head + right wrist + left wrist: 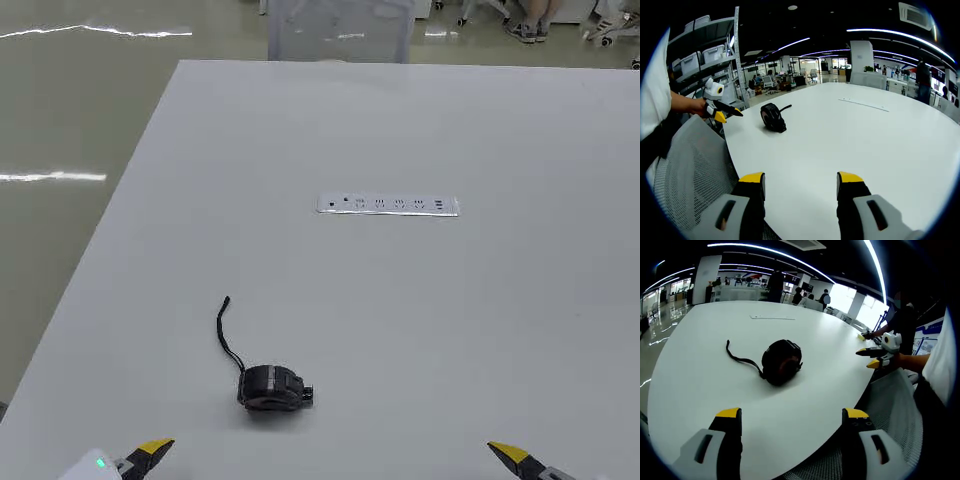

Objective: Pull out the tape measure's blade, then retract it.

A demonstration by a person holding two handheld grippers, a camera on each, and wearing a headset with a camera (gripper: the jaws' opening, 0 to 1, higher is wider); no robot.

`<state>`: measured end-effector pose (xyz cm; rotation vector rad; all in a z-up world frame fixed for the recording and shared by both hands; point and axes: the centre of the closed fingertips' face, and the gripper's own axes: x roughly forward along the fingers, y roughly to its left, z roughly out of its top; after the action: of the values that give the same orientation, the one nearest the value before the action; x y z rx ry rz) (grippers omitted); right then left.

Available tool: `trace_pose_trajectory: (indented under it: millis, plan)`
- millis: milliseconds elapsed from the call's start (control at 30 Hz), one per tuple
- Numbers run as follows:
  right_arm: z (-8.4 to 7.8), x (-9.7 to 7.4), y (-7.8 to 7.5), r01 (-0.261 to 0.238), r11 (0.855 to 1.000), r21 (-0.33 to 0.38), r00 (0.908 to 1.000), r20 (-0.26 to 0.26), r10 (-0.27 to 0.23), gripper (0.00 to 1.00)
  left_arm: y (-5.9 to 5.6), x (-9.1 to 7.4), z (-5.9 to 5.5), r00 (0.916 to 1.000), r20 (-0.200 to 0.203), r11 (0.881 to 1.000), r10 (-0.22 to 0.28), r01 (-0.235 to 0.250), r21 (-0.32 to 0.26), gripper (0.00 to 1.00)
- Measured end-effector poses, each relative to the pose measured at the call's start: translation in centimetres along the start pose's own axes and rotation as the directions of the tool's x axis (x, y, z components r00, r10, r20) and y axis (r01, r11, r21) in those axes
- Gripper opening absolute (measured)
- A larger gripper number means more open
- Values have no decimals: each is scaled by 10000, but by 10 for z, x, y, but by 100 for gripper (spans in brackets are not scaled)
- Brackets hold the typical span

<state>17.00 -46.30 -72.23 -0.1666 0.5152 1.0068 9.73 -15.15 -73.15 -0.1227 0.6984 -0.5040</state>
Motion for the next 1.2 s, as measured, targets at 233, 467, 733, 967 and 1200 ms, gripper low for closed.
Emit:
trace_pose_trajectory:
  millis: [233, 467, 733, 967, 1200]
  plan:
    - [0, 1, 1, -59, 10000, -12, 10000, -45, 59, 58, 1, 0, -2, 10000, -70, 10000, 4, -4, 10, 80]
    - [-2, 0, 0, -82, 10000, 4, 9999, -60, 82, 58, 1, -1, -1, 10000, -92, 10000, 13, -12, 41, 80]
    - [-1, -1, 1, -61, 10000, 45, 10000, -29, 61, 58, 0, -1, -2, 9999, -143, 10000, -34, 34, 47, 80]
    - [-2, -2, 1, -43, 10000, 33, 10000, -25, 43, 58, -1, 0, -3, 9998, -166, 9999, -76, 78, 117, 80]
    - [-3, -3, 1, -39, 10000, 52, 10000, -44, 39, 58, 0, -1, -3, 9998, -163, 9999, -67, 69, 103, 80]
